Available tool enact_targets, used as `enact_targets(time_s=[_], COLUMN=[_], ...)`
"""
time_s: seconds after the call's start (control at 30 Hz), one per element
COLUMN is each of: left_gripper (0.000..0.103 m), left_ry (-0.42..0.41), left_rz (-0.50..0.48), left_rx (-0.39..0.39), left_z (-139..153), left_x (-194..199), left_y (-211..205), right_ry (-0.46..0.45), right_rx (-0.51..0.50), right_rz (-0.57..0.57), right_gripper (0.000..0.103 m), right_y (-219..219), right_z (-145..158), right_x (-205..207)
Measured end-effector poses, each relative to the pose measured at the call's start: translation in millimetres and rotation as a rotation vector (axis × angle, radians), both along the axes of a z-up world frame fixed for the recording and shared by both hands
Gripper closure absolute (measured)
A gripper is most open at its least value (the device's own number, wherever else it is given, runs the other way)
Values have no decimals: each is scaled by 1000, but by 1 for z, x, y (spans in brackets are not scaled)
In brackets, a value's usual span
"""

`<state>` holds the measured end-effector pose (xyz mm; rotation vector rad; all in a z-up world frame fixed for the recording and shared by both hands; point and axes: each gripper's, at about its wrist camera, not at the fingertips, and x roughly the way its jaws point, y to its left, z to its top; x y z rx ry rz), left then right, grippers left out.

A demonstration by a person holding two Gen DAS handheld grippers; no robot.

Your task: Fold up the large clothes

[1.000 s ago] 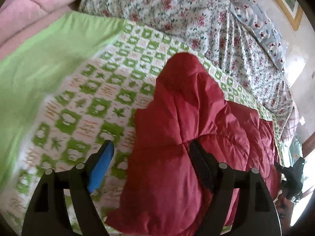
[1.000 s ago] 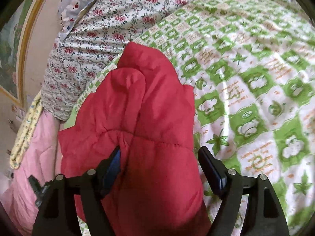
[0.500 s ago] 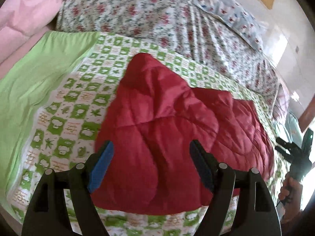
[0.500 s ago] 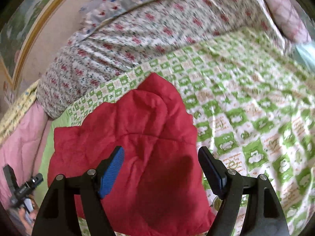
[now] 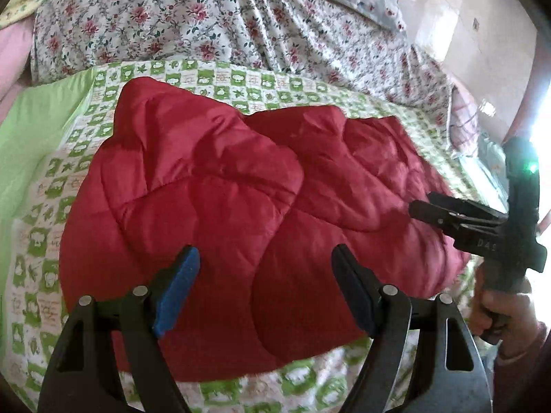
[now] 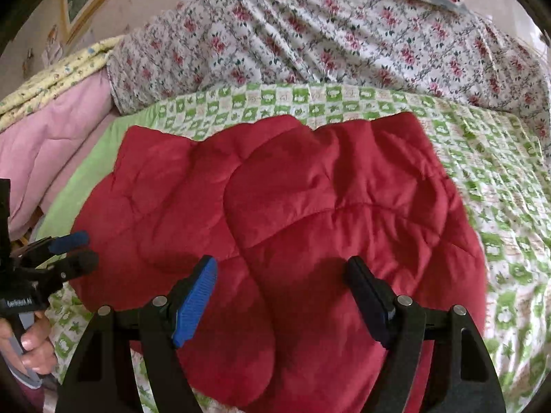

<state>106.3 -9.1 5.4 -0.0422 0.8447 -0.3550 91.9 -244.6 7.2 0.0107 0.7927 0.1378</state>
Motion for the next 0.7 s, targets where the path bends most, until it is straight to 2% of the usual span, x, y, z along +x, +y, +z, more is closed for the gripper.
enact_targets(time_s=[0.1,0.4,0.53,0.7], left_gripper=[24,24,24,23], left_ry=[27,129,169,205], left_rz=[43,180,248,294], left_rx=[45,80,92,88], left_z=[-12,-25,-36,-46], left_x=[21,86,114,136], left_y=[0,5,9,14], right_ry=[28,107,111,91], right_rx=[-15,-43,15,91], right_rz=[-43,-152,-192,-228], right_gripper=[23,20,20,20], right_y=[-4,-23,-37,-51], right_z=[-7,-18,-25,-32], right_x=[18,79,97,99])
